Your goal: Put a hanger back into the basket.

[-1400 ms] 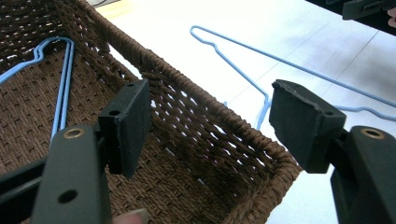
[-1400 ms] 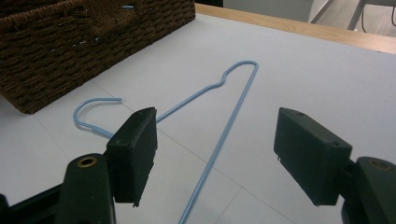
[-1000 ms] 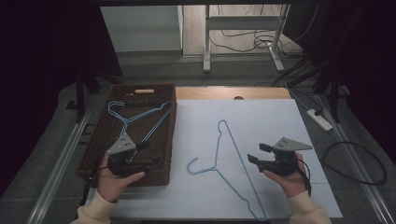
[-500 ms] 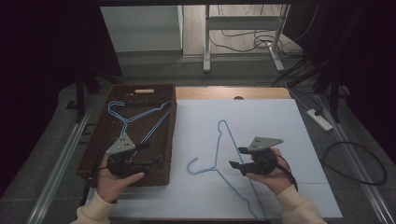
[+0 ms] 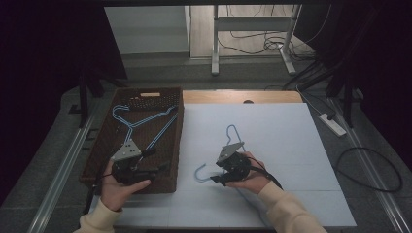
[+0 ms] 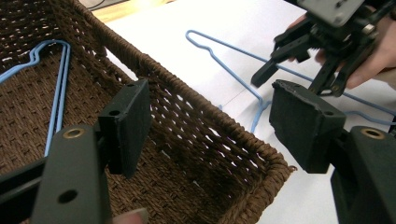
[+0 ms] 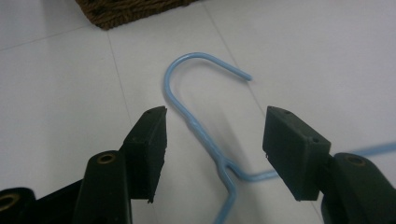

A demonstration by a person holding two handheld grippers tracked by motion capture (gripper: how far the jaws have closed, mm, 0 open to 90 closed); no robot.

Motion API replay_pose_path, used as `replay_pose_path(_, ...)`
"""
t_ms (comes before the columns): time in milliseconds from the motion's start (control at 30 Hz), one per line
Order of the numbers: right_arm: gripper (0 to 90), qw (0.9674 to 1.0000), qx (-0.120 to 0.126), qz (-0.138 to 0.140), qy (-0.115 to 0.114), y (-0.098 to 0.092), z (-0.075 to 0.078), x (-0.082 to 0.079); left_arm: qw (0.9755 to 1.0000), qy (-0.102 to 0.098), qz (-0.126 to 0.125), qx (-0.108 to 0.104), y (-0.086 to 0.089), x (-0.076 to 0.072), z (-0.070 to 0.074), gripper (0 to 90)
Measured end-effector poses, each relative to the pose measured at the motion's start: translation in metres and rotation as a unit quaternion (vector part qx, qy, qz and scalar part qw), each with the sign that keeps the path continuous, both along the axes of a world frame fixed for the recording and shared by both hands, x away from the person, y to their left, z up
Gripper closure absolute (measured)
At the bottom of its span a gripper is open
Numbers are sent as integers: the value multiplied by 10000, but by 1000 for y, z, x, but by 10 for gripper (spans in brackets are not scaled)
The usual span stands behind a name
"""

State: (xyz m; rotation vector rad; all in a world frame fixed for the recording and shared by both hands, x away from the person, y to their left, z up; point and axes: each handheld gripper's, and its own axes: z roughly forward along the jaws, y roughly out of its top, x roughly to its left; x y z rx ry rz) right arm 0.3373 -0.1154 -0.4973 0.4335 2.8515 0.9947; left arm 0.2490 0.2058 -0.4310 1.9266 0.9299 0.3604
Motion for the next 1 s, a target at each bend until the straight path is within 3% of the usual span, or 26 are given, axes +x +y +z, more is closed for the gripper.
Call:
replay_pose_path(467,510,9968,-439,648,154,36,-16,4,10000,11,3,1,0,0,0,303)
replay_pose_path(667,620,9936,-680,888,168,53,-18,1,10000,0,11,0,0,0,0,303)
replay_pose_path(867,840,9926,-819,886,144,60,-16,1,10000,-1,5,-13,0,0,0,303)
replay_pose_path(1000,850,9937,-848,726,121,61,-15,0,10000,-11,11,-36,0,-1,1,303)
